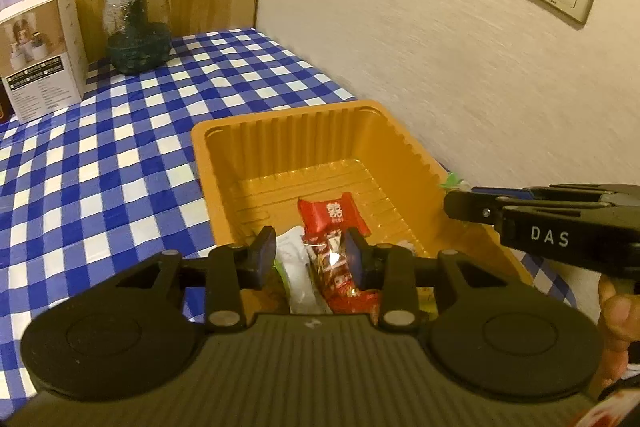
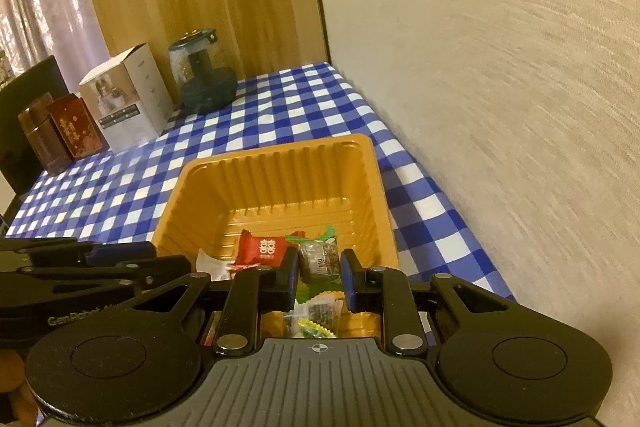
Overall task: Organize snacks
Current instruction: 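Lower and open the left gripper in the tray while the right releases its candy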
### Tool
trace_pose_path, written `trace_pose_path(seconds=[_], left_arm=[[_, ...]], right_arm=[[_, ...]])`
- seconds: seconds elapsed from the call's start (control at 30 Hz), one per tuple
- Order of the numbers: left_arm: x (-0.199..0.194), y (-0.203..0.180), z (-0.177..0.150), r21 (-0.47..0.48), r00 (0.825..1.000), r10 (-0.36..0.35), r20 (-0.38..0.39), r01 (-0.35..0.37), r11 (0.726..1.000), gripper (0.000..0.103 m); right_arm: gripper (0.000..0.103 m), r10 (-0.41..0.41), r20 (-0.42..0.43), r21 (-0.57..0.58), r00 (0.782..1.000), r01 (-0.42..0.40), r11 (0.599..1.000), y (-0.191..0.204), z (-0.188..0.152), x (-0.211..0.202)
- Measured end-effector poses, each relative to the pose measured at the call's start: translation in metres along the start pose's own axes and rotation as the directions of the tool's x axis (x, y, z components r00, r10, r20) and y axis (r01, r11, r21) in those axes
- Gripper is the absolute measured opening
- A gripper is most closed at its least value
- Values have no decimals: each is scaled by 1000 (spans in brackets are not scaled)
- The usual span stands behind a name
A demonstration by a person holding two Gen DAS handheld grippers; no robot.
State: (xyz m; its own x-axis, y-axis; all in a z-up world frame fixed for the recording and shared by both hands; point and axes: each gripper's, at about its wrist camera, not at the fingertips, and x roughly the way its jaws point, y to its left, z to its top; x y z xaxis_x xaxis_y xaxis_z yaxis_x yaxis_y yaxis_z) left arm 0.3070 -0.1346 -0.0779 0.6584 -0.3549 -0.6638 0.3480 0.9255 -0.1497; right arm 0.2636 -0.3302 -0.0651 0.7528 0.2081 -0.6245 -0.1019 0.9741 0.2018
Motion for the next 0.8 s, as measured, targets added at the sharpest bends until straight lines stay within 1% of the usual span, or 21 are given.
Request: trace_pose_path(seconds=[0.27, 0.57, 0.63, 0.7, 0.77, 0.8], left_arm=[[-13, 1, -2, 5, 1000, 5, 8, -5, 1000, 33], [-16, 2, 0, 4, 1000, 10, 17, -11, 1000, 34], [-17, 3, 0, 5, 1000, 16, 20, -17, 1000, 34], [-17, 6, -1, 0, 1000, 20, 21, -20, 1000, 36], [-18, 8, -3, -9, 999, 27, 22, -27, 1000, 38], [-19, 10, -4, -14, 999, 30, 22, -30, 999, 39]], right_arm=[[23, 24, -2, -3, 1000, -24, 1000, 8, 3, -5], [23, 44, -4, 2, 999, -44, 999, 13, 8, -3], [23, 59, -7, 9, 998, -59, 998, 13, 10, -1], [24, 96, -10, 23, 995, -95, 995, 12, 11, 3], [42, 130, -3, 68, 991, -130, 989, 7, 12, 5], [59, 129, 8, 87, 992, -129, 988, 5, 12, 4]])
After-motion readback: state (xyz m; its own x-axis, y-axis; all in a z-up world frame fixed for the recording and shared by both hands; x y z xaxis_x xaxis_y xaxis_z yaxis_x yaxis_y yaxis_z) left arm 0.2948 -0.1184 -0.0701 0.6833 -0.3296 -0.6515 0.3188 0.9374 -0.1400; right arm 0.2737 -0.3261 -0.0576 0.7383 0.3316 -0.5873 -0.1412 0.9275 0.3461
